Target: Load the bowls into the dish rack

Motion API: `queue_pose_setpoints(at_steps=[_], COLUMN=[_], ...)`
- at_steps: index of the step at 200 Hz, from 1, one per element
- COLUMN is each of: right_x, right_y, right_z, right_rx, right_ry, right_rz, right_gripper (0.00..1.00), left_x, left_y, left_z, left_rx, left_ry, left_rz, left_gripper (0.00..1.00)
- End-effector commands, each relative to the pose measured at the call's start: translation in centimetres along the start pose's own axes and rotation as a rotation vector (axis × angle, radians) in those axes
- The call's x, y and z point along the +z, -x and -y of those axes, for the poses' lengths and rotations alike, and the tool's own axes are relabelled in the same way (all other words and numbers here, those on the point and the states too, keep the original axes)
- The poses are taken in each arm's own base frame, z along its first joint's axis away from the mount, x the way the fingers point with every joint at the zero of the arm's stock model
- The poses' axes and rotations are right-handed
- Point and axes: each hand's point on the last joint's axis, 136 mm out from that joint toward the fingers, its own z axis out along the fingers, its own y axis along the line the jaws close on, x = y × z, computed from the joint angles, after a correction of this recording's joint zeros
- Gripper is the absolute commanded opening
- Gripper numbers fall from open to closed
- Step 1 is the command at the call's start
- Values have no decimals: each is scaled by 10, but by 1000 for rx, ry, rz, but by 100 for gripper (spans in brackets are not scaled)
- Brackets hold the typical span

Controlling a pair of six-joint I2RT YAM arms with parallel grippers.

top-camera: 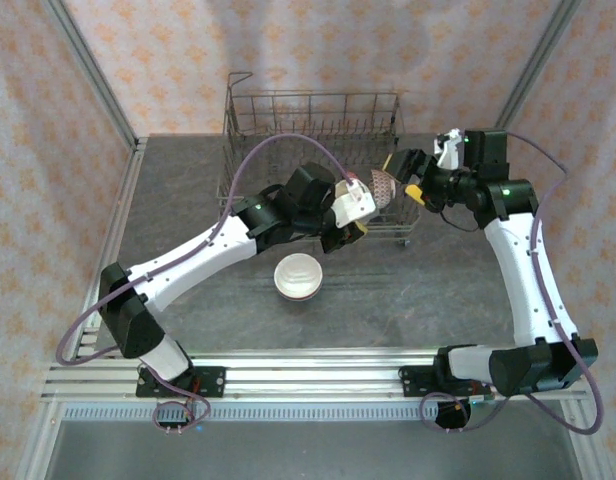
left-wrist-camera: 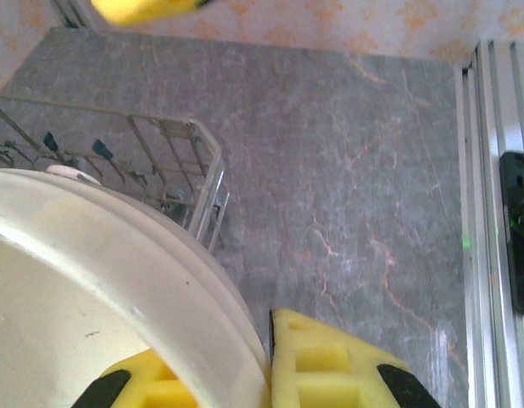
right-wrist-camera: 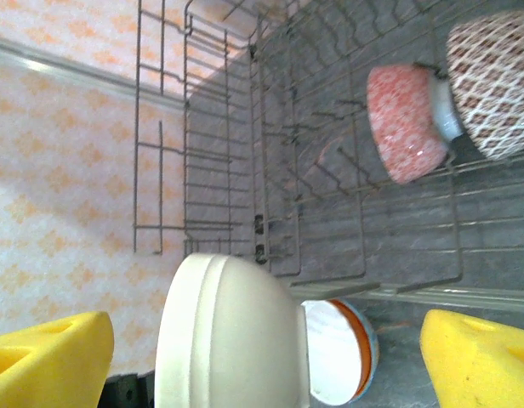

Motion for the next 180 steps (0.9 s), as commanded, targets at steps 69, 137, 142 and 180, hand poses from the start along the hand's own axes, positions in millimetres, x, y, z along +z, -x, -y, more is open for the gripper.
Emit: queue_pose_setpoints(at_steps=[69, 137, 142, 180], right_x=[19, 21, 21, 26], right_y=[-29, -41, -40, -46], right_z=[-33, -33, -34, -39], right_rx=[-38, -32, -33, -41], right_ry=[127, 124, 128, 142], right_rz=[-169, -228, -226, -258], right_gripper=[93, 93, 93, 94], left_x=[-28, -25, -25, -24], left_y=[60, 63, 63, 66], left_z=[-16, -13, -13, -11], left_rx=[10, 25, 24, 21], left_ry=[46, 21, 16, 2], left_rz=[270, 280, 280, 291], left_gripper=[1, 1, 1, 1])
